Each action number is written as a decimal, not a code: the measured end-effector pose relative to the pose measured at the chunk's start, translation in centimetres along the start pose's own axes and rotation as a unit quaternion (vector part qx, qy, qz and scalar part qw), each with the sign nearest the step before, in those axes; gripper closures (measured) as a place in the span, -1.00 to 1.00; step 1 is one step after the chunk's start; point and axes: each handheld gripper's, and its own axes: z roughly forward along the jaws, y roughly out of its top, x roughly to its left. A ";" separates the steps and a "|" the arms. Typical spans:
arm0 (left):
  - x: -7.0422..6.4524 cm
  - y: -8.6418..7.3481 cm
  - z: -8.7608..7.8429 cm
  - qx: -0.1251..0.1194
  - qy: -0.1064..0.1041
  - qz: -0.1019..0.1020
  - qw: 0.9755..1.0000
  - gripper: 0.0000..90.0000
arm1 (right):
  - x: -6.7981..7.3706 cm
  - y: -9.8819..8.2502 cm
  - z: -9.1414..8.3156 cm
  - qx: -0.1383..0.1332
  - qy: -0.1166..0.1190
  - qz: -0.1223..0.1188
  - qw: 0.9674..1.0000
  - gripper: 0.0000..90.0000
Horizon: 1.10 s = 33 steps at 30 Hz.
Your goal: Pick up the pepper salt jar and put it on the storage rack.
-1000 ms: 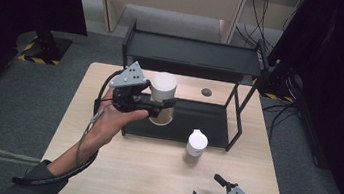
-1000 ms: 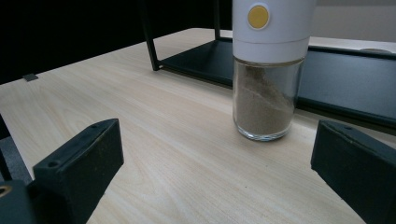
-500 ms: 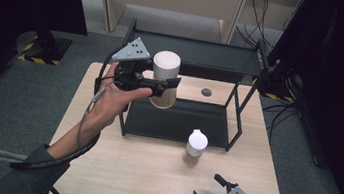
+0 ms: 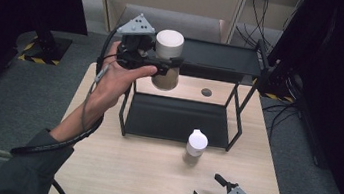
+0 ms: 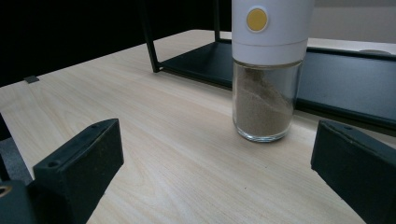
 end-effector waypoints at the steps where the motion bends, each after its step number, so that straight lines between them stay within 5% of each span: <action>1: 0.0 0.3 0.0 0.001 0.002 0.002 1.000 -0.21 | 0.0 0.0 0.0 0.000 0.000 0.000 1.000 -0.94; 17: 0.8 2.3 2.4 -0.004 0.052 -0.010 0.999 -0.21 | 0.0 0.0 0.0 0.000 0.001 0.000 1.000 -0.94; 28: 1.0 2.6 4.4 -0.008 0.097 -0.012 0.995 -0.22 | -0.1 0.0 0.0 -0.001 0.003 0.000 1.000 -0.94; 33: 1.0 2.7 5.8 0.000 0.119 0.003 0.993 -0.21 | -0.1 0.0 0.0 -0.001 0.003 0.000 1.000 -0.94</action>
